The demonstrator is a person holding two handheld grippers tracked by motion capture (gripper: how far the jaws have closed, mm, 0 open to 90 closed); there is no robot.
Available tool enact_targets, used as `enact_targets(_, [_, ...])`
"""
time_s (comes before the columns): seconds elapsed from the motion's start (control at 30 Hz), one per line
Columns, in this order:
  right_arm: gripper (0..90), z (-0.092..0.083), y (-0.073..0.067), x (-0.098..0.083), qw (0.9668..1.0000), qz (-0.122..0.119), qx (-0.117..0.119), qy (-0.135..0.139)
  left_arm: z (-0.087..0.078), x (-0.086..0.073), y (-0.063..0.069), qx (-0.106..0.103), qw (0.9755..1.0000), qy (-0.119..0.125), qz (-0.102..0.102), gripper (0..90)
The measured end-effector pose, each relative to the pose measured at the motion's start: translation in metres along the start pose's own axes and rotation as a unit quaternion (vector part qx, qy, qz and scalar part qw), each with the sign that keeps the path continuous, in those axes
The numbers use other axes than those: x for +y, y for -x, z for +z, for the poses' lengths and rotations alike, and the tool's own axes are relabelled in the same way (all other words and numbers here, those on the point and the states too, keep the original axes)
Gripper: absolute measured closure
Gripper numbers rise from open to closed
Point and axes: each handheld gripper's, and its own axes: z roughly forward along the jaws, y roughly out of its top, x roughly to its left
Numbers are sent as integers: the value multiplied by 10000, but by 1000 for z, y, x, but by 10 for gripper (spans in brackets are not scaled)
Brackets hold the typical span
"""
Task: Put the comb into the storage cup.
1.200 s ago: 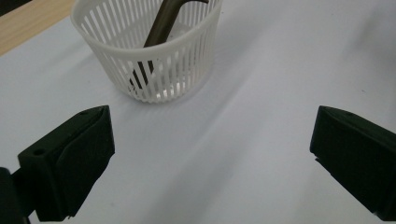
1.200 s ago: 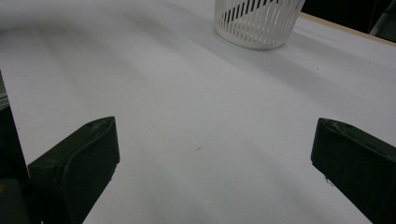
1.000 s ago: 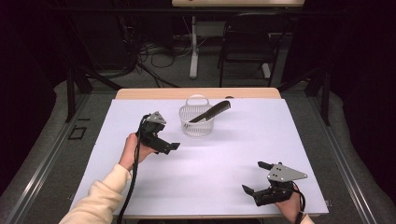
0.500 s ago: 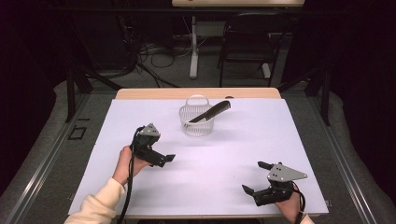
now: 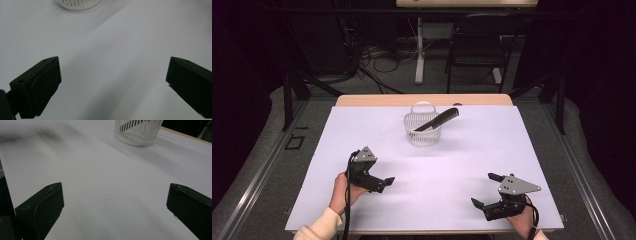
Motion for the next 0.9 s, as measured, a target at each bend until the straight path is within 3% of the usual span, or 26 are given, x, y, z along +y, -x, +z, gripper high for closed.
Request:
enact_targets(0.2, [8, 0, 0, 0, 10000, -4, 6, -21, -6, -11, 5, 72, 9998, 160, -88, 1])
enact_targets(0.33, [8, 0, 0, 0, 10000, -12, -1, -24, -7, -19, 8, 67, 9999, 113, -109, 0])
enact_targets(0.9, [8, 1, 0, 0, 10000, -5, 7, -22, -22, -39, 25, 150, 9993, 327, -77, 0])
